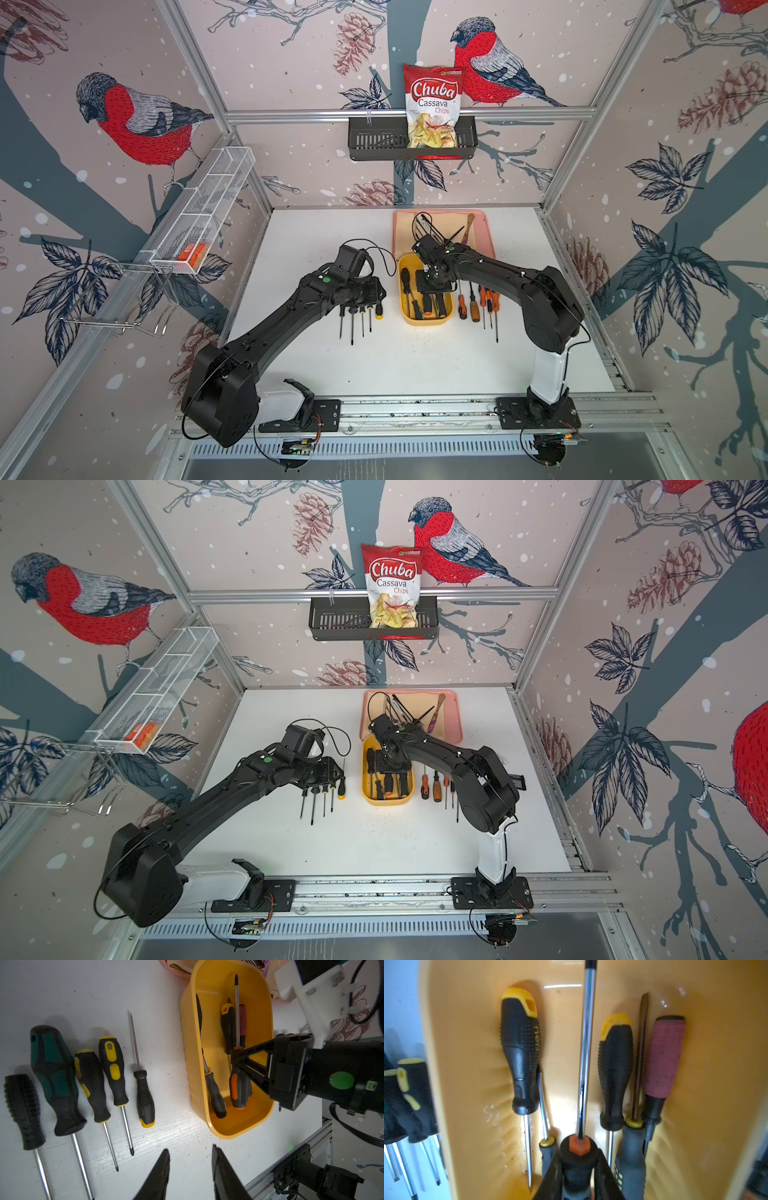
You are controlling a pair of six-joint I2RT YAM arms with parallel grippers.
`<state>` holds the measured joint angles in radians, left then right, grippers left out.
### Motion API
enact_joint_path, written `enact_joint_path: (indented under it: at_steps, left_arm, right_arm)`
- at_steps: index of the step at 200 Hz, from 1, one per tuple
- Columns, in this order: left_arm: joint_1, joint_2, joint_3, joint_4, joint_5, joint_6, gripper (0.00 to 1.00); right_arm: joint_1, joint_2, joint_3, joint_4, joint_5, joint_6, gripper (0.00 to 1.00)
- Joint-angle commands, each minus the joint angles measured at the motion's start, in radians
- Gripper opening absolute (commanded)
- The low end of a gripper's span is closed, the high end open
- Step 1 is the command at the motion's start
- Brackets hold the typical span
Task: Take out the screwdriver from the storage box
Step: Pick up the screwdriver from the storage box.
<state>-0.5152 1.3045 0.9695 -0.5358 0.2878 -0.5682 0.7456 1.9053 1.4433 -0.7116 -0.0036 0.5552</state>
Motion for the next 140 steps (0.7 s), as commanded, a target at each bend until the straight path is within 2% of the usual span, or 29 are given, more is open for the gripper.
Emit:
enact_joint_path:
  at_steps: [1, 60, 140]
  left_arm:
    - [-0.009, 0.008, 0.014, 0.038, 0.014, -0.003, 0.37]
    - [-0.078, 0.085, 0.069, 0.059, 0.005, -0.009, 0.37]
    - [-0.182, 0.165, 0.139, 0.084, -0.012, -0.038, 0.37]
  right_arm:
    - [0.001, -0.047, 0.007, -0.035, 0.036, -0.004, 0.14]
    - [-0.041, -0.211, -0.072, -0.068, 0.085, -0.009, 0.14]
    - [-0.217, -0.385, -0.279, -0.02, 0.067, -0.073, 0.13]
